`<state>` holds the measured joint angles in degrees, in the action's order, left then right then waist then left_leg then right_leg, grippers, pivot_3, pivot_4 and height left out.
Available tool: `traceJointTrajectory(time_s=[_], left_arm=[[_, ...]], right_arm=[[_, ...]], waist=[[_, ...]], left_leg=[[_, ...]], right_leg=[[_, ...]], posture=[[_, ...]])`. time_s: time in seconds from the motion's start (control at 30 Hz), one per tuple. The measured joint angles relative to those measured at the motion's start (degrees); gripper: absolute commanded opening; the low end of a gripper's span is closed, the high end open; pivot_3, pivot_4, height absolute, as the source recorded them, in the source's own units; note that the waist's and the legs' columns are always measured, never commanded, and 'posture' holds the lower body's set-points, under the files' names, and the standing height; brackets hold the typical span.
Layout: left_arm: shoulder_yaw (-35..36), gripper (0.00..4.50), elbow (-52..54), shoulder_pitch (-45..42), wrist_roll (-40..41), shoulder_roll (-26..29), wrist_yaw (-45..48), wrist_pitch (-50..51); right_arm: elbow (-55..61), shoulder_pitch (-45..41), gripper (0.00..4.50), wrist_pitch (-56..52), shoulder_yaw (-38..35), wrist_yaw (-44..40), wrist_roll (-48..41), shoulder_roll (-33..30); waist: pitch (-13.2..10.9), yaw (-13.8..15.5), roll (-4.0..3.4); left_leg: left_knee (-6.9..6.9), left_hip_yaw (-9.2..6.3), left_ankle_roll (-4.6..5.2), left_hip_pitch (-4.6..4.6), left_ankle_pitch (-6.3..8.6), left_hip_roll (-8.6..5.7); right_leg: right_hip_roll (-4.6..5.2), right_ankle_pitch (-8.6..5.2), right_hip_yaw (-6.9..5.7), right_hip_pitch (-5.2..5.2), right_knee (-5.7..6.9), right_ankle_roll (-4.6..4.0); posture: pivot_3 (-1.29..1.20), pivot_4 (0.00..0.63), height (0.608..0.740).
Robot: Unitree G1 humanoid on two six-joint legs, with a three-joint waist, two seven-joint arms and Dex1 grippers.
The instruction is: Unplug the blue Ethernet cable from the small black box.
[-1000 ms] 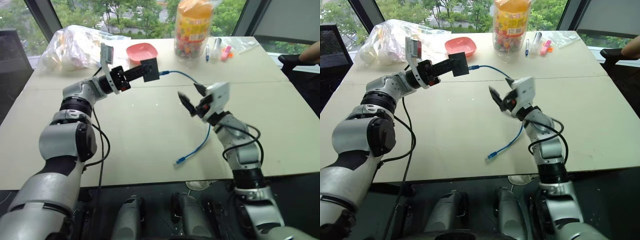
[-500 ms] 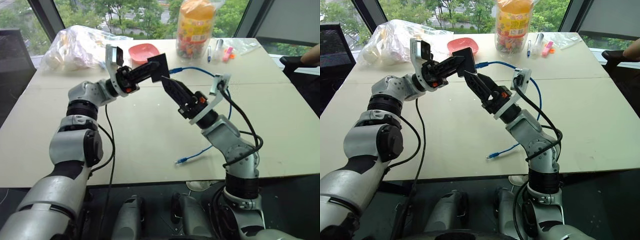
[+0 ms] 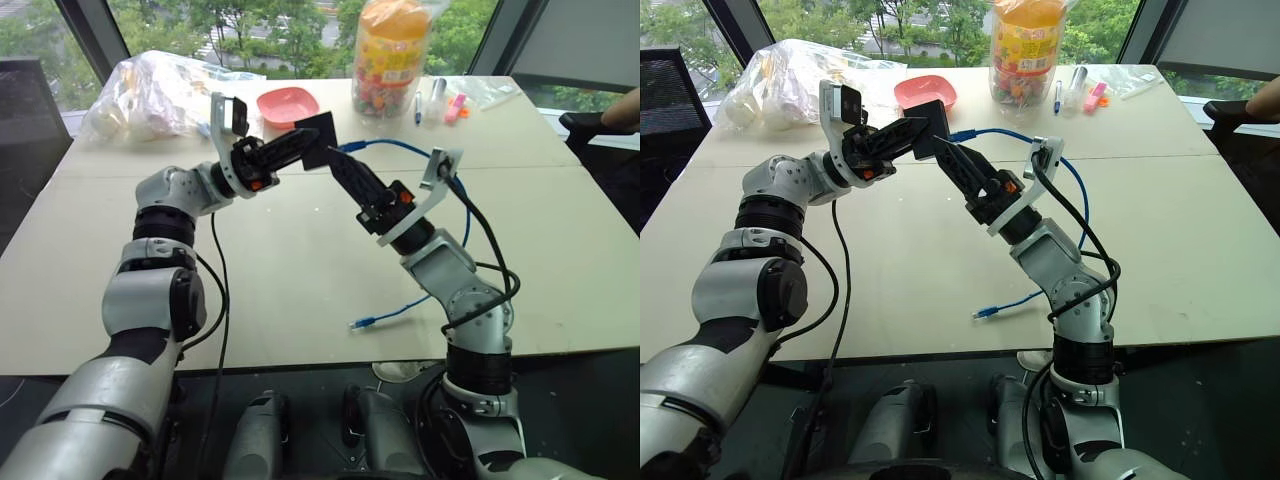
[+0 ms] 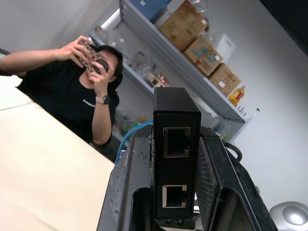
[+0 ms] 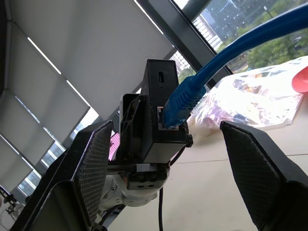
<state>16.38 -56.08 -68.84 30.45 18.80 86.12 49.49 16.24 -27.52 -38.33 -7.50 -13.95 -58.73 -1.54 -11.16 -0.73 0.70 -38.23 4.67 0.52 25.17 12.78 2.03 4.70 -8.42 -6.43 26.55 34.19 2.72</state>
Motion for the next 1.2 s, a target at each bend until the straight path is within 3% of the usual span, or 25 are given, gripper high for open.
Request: traceJointTrajectory(time_s=[0.37,0.47,0.6,0.67,1.2], left_arm=[[-1.11,0.48,0.60,0.65,0.08,0.02,0.01,0.05],[-1.12,0.48,0.96,0.65,0.14,0.02,0.01,0.07],[-1.16,0.48,1.11,0.70,0.18,0.08,-0.13,0.09],[-1.09,0.48,1.18,1.07,0.57,0.40,-0.05,0.15],[-0.93,0.48,1.19,1.21,2.06,1.55,-2.97,-0.26]], right_arm=[[-0.41,-0.16,3.71,1.65,-0.14,0.01,-0.02,0.47],[-0.85,-0.30,2.88,2.01,-0.18,0.00,0.03,0.46],[-1.25,-0.33,0.77,2.43,0.10,-0.30,0.25,0.50],[-1.44,-0.56,0.08,2.70,0.17,-0.61,0.19,0.65],[-5.34,-2.81,0.08,3.91,-0.35,0.10,-0.02,1.38]], waist=[[0.00,0.01,0.00],[0.00,0.00,0.00],[0.00,-0.01,0.00],[0.00,-0.02,0.00],[0.00,-0.08,0.00]], left_leg=[[0.00,0.00,0.00,0.00,0.00,0.02],[0.00,0.00,0.00,0.00,0.00,0.02],[0.00,0.00,0.00,0.01,0.00,0.02],[0.00,-0.01,0.00,0.01,0.00,0.03],[0.01,-0.01,0.00,0.03,0.00,0.03]], right_leg=[[0.00,0.00,0.00,0.01,0.00,0.00],[0.00,0.00,0.00,0.01,-0.01,0.00],[0.00,0.00,0.00,0.01,-0.01,0.00],[0.00,0.00,0.00,0.02,0.00,0.00],[0.00,0.00,0.00,0.05,-0.01,0.00]], posture=[[0.00,0.150,0.740],[0.00,0.150,0.740],[0.00,0.150,0.740],[0.00,0.150,0.740],[0.00,0.150,0.740]])
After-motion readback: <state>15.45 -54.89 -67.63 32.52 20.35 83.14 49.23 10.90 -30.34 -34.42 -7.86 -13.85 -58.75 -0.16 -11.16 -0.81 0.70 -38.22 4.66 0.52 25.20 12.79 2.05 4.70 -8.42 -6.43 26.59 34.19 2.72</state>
